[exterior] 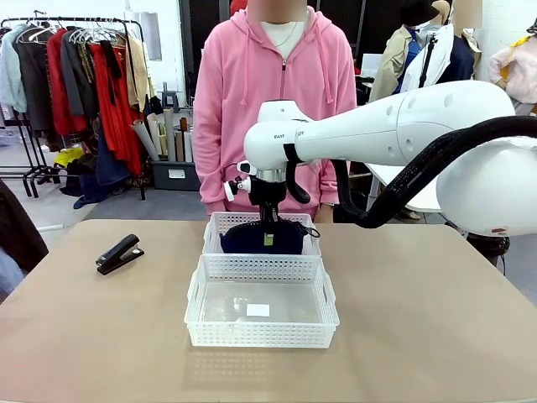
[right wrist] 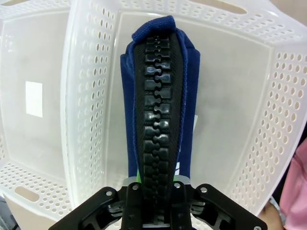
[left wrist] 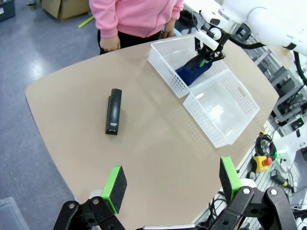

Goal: Distribute items into two baskets.
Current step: Place the picked Pencil pouch into the Organizing basket as instructed by the person, then pick up the Stapler that the person points to.

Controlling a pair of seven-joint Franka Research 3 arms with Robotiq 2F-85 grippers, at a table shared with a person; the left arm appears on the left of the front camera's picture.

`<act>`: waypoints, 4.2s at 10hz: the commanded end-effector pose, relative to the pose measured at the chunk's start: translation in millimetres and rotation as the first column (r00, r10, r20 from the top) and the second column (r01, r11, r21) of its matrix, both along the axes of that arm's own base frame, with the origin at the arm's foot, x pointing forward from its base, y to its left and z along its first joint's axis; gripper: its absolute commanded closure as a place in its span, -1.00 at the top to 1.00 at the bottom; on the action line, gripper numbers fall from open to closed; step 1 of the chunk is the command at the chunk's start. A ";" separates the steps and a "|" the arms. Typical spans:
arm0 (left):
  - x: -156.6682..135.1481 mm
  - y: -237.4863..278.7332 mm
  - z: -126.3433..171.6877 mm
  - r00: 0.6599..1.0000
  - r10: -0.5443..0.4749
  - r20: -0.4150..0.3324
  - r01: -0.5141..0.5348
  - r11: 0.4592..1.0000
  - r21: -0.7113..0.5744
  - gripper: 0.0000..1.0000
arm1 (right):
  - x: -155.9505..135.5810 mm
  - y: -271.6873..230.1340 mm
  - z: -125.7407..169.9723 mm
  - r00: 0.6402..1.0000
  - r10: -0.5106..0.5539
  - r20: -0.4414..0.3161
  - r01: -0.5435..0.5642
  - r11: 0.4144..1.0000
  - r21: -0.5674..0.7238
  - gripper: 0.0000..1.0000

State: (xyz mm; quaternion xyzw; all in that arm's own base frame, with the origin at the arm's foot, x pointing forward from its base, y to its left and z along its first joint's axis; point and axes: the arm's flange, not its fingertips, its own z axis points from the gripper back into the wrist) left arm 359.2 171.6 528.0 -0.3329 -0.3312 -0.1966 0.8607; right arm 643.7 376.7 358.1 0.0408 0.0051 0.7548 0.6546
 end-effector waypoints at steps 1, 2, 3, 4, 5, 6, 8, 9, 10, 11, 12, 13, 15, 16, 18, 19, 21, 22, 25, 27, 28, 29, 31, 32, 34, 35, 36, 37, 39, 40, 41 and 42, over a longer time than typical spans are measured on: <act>0.1 0.0 0.7 1.000 -0.003 0.021 0.003 1.000 -0.015 1.00 | 7.2 2.8 7.1 1.000 0.012 -0.020 -0.011 0.999 0.037 0.43; 0.1 0.0 0.7 1.000 -0.003 0.021 0.003 1.000 -0.015 1.00 | 7.0 0.9 9.2 1.000 -0.002 -0.019 0.003 0.999 0.039 0.83; 0.1 0.0 0.7 1.000 -0.003 0.021 0.003 1.000 -0.015 1.00 | 6.3 -2.2 12.1 1.000 -0.013 -0.026 0.015 0.999 0.052 1.00; 0.1 0.0 0.7 1.000 -0.003 0.021 0.003 1.000 -0.015 1.00 | 4.2 -5.4 16.0 0.999 -0.016 -0.036 0.018 0.998 0.058 1.00; 0.1 0.0 0.7 1.000 -0.003 0.021 0.003 1.000 -0.015 1.00 | 0.1 -12.3 31.5 1.000 -0.027 -0.010 0.028 0.997 0.072 1.00; 0.1 0.0 0.7 1.000 -0.003 0.021 0.003 1.000 -0.015 1.00 | -4.3 -16.8 40.3 1.000 -0.030 0.009 0.029 0.998 0.062 1.00; 0.1 0.0 0.7 1.000 -0.003 0.021 0.003 1.000 -0.015 1.00 | -15.5 -26.5 56.3 0.999 -0.035 0.030 0.032 0.996 0.080 1.00; 0.1 0.0 0.7 1.000 -0.003 0.021 0.003 1.000 -0.015 1.00 | -21.6 -28.9 62.6 0.999 -0.026 0.025 0.024 0.996 0.082 1.00; 0.1 0.0 0.7 1.000 -0.003 0.021 0.003 1.000 -0.015 1.00 | -27.6 -30.9 67.5 1.000 -0.021 0.015 0.020 0.996 0.086 1.00; 0.1 0.0 0.7 1.000 -0.003 0.021 0.003 1.000 -0.015 1.00 | -31.9 -32.2 71.7 1.000 -0.013 0.000 0.013 0.995 0.096 1.00; 0.1 0.0 0.7 1.000 -0.003 0.021 0.003 1.000 -0.015 1.00 | -35.2 -33.8 76.5 1.000 0.010 -0.011 -0.009 0.995 0.098 1.00; 0.1 0.0 0.7 1.000 -0.003 0.021 0.003 1.000 -0.015 1.00 | -16.6 -23.9 72.7 0.999 -0.039 0.024 0.037 0.997 0.063 1.00; 0.1 0.0 0.7 1.000 -0.003 0.021 0.003 1.000 -0.015 1.00 | -16.6 -23.9 72.7 0.999 -0.039 0.024 0.037 0.997 0.063 1.00; 0.1 0.0 0.7 1.000 -0.003 0.021 0.003 1.000 -0.015 1.00 | -16.6 -23.9 72.7 0.999 -0.039 0.024 0.037 0.997 0.063 1.00; 0.1 0.0 0.7 1.000 -0.003 0.021 0.003 1.000 -0.015 1.00 | -16.6 -23.9 72.7 0.999 -0.039 0.024 0.037 0.997 0.063 1.00; 0.1 0.0 0.7 1.000 -0.003 0.021 0.003 1.000 -0.015 1.00 | -16.6 -23.9 72.7 0.999 -0.039 0.024 0.037 0.997 0.063 1.00; 0.1 0.0 0.7 1.000 -0.003 0.021 0.003 1.000 -0.015 1.00 | -16.6 -23.9 72.7 0.999 -0.039 0.024 0.037 0.997 0.063 1.00; 0.1 0.0 0.7 1.000 -0.003 0.021 0.003 1.000 -0.015 1.00 | -16.6 -23.9 72.7 0.999 -0.039 0.024 0.037 0.997 0.063 1.00; 0.1 0.0 0.7 1.000 -0.003 0.021 0.003 1.000 -0.015 1.00 | -16.6 -23.9 72.7 0.999 -0.039 0.024 0.037 0.997 0.063 1.00; 0.1 0.0 0.7 1.000 -0.003 0.021 0.003 1.000 -0.015 1.00 | -20.7 -26.4 68.3 0.999 -0.031 0.011 0.030 0.998 0.063 1.00; 0.1 0.0 0.7 1.000 -0.003 0.021 0.003 1.000 -0.015 1.00 | -36.6 -52.6 78.7 0.996 -0.092 0.007 0.090 0.989 0.121 1.00; 0.1 0.0 0.7 1.000 -0.003 0.021 0.003 1.000 -0.015 1.00 | -51.6 -76.9 86.7 0.992 -0.125 0.006 0.123 0.978 0.167 1.00; 0.1 0.0 0.7 1.000 -0.003 0.021 0.003 1.000 -0.015 1.00 | -85.8 -121.6 103.7 0.970 -0.245 -0.013 0.239 0.935 0.263 1.00; 0.1 0.0 0.7 1.000 -0.003 0.021 0.003 1.000 -0.015 1.00 | -100.4 -143.1 114.2 0.952 -0.303 -0.049 0.304 0.910 0.283 1.00; 0.1 0.0 0.7 1.000 -0.003 0.021 0.003 1.000 -0.015 1.00 | -121.1 -193.7 137.5 0.885 -0.428 -0.184 0.464 0.843 0.272 1.00; 0.1 0.0 0.7 1.000 -0.003 0.021 0.003 1.000 -0.015 1.00 | -133.3 -216.8 149.6 0.867 -0.441 -0.233 0.493 0.829 0.264 1.00; 0.1 0.0 0.7 1.000 -0.003 0.021 0.003 1.000 -0.015 1.00 | -144.8 -241.1 159.5 0.841 -0.460 -0.283 0.531 0.801 0.277 1.00; 0.1 0.0 0.7 1.000 -0.003 0.021 0.003 1.000 -0.015 1.00 | -154.8 -267.6 166.7 0.809 -0.487 -0.329 0.578 0.758 0.301 1.00; 0.1 0.0 0.7 1.000 -0.003 0.021 0.003 1.000 -0.015 1.00 | -182.6 -324.7 185.4 0.754 -0.525 -0.396 0.655 0.652 0.382 1.00; 0.1 0.0 0.7 1.000 -0.003 0.021 0.003 1.000 -0.015 1.00 | -198.3 -345.5 188.0 0.747 -0.504 -0.434 0.662 0.624 0.415 1.00; 0.1 0.0 0.7 1.000 -0.003 0.021 0.003 1.000 -0.015 1.00 | -212.0 -361.5 184.3 0.737 -0.497 -0.458 0.674 0.595 0.438 1.00; 0.1 0.0 0.7 1.000 -0.003 0.021 0.003 1.000 -0.015 1.00 | -230.4 -379.7 176.8 0.720 -0.488 -0.493 0.692 0.558 0.458 1.00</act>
